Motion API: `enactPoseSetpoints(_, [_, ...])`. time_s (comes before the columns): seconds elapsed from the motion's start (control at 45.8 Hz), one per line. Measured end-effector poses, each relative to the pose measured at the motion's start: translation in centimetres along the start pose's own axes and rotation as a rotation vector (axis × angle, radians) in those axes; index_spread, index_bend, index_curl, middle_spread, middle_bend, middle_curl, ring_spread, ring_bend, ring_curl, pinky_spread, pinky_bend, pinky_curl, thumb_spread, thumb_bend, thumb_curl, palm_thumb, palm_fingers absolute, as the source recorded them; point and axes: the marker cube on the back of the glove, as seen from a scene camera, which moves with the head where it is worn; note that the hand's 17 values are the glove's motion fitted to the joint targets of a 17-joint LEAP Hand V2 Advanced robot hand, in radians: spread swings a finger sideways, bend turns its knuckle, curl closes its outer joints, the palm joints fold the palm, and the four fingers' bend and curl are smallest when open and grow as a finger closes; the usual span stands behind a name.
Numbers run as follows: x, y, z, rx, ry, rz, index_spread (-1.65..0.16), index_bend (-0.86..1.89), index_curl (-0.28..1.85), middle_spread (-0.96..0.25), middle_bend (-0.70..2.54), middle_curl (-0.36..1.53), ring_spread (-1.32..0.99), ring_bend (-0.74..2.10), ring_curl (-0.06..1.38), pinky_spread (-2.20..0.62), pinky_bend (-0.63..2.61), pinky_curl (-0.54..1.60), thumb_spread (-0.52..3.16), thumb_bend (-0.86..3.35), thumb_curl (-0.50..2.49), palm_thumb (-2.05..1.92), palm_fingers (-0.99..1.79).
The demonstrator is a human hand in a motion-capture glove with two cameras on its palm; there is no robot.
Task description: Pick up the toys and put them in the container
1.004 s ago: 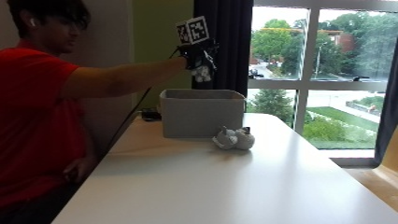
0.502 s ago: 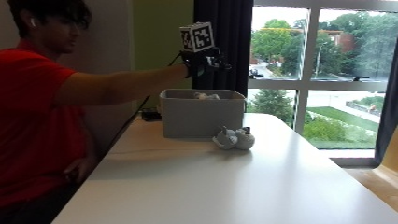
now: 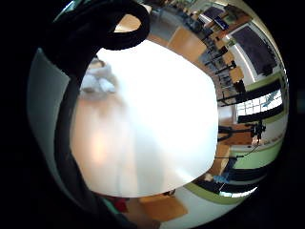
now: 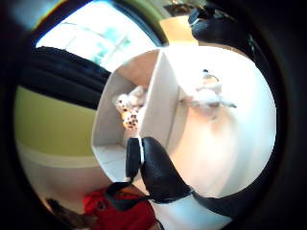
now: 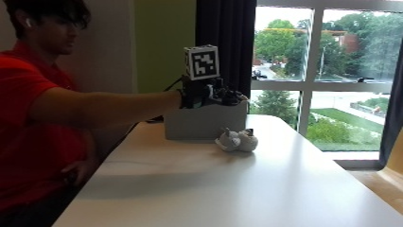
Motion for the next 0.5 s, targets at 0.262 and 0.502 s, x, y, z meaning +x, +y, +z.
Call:
enactPoseSetpoints(0.262, [3.1,1.3,3.2,-0.07,0.026,0.072,-0.42,0.25,0.49,-0.18,0.34,0.39,-0.26,0.62,0.24,0.01,0.77,0.34,1.06,-0.06,0.29,-0.06,-0.05])
enactPoseSetpoints(0.502, [1.7,-1.2,7.3,-0.135,0.069,0.093,-0.39,0.11,0.4,-0.15,0.25,0.37,-0.22,0.51,0.22,0.03,0.83,0.36,1.06,-0.05,0.28,-0.05,-0.09])
